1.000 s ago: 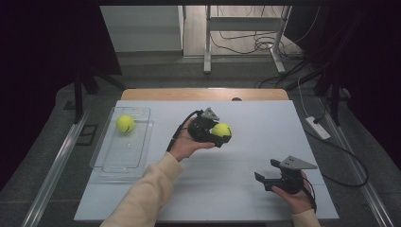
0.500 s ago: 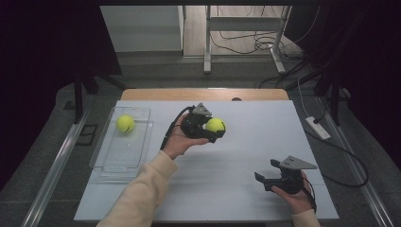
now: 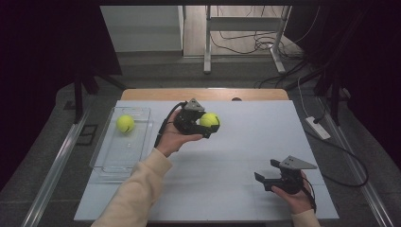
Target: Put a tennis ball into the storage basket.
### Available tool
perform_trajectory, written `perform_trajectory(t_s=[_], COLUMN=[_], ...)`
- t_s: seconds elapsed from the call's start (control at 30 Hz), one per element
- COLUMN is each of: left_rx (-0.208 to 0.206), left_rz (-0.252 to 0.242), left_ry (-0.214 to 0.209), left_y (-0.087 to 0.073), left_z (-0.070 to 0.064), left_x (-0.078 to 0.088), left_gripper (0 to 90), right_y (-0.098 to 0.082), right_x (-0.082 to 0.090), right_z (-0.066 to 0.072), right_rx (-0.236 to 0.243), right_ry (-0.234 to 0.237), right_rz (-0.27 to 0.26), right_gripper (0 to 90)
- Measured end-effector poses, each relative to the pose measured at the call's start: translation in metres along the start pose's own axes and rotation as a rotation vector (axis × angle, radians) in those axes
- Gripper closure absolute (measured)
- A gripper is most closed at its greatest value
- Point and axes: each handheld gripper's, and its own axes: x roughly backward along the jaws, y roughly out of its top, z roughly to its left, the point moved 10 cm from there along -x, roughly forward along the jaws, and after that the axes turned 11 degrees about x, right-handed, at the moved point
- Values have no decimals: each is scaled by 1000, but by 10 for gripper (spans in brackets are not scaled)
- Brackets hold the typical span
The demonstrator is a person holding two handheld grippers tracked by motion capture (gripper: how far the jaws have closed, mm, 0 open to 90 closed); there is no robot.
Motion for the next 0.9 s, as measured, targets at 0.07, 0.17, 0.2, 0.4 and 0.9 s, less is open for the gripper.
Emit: perform_trajectory(t_s=[0.07, 0.17, 0.2, 0.4, 0.9], left_rx=[1, 0, 3, 10, 31], left_rz=[-1, -7, -12, -34, -62], left_ry=[3, 6, 8, 23, 48], left_y=[0, 0, 1, 3, 4], left_z=[1, 2, 3, 8, 21], left_x=[2, 4, 5, 11, 29], left_gripper=[270, 271, 270, 270, 271], right_y=[0, 0, 0, 0, -1], right_x=[0, 0, 0, 0, 0], right_z=[0, 0, 0, 0, 0], right_rx=[0, 0, 0, 0, -2], right_ry=[-1, -1, -1, -1, -1], right_rz=[0, 0, 0, 0, 2], right_gripper=[122, 122, 122, 122, 122])
